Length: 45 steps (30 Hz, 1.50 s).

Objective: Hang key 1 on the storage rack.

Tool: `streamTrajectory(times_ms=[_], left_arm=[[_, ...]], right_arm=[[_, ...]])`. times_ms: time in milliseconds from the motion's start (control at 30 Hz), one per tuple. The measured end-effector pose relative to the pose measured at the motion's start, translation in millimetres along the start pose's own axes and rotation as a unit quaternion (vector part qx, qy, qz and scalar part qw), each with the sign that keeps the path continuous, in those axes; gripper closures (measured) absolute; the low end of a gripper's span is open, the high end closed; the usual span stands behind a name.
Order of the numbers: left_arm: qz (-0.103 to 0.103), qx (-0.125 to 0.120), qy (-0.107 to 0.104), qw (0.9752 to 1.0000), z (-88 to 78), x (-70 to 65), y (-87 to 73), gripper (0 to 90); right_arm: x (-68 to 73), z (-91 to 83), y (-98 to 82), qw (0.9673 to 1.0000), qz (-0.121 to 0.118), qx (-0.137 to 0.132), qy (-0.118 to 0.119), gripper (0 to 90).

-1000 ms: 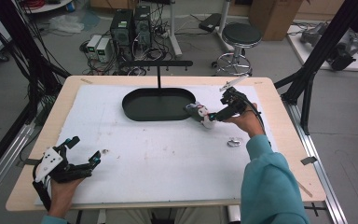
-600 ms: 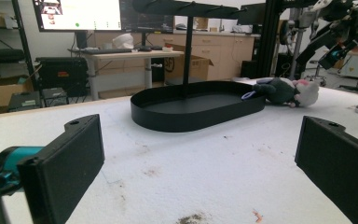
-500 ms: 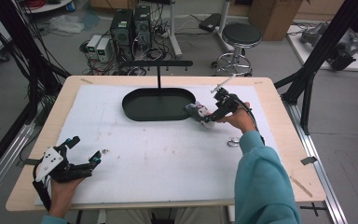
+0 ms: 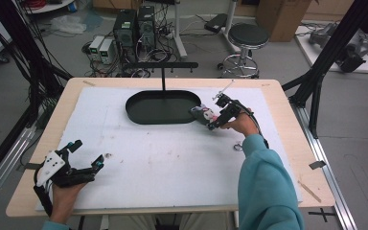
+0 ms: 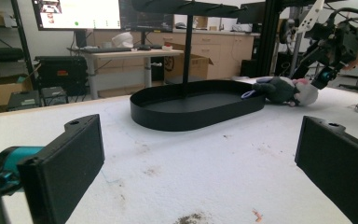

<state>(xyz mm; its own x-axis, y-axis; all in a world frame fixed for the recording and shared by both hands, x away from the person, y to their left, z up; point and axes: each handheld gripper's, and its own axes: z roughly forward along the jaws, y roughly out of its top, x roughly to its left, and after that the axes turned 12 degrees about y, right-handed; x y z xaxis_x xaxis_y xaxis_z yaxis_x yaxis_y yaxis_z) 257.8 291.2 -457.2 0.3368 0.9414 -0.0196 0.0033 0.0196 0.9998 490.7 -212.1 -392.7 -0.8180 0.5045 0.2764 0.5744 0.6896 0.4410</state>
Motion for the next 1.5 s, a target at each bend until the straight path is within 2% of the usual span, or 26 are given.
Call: streamTrajectory(times_ms=[267,333,400,667,833,1000,1133,1500], left_arm=[[-0.001,0.0,0.0,1.0,0.0,0.1,0.1,1.7],[-0.001,0.0,0.0,1.0,0.1,0.2,0.0,1.7],[0.0,0.0,0.0,1.0,0.0,0.1,0.0,1.7],[-0.001,0.0,0.0,1.0,0.1,-0.4,0.0,1.7],[-0.001,0.0,0.0,1.0,0.1,-0.3,-0.1,1.7],[-0.001,0.0,0.0,1.0,0.1,-0.4,-0.1,1.7],[0.0,0.0,0.0,1.0,0.1,-0.4,-0.1,1.7],[-0.001,0.0,0.0,1.0,0.1,-0.4,-0.1,1.7]], right_arm=[[-3.2,10.4,0.6,0.9996,0.01,0.026,-0.004,7.0],[-3.2,10.8,0.7,0.9996,0.011,0.027,-0.003,8.3],[-4.0,11.4,1.0,0.9995,0.011,0.03,0.001,13.9],[-8.3,15.8,1.0,0.9993,0.011,0.036,-0.002,17.0],[-8.6,19.6,2.7,0.9991,0.001,0.041,-0.005,28.5],[-8.6,21.2,4.3,0.9992,0.003,0.039,-0.001,40.7],[-8.2,21.2,5.1,0.9988,-0.003,0.049,-0.004,48.5],[-5.6,15.6,5.0,0.9987,-0.01,0.049,-0.009,52.5]])
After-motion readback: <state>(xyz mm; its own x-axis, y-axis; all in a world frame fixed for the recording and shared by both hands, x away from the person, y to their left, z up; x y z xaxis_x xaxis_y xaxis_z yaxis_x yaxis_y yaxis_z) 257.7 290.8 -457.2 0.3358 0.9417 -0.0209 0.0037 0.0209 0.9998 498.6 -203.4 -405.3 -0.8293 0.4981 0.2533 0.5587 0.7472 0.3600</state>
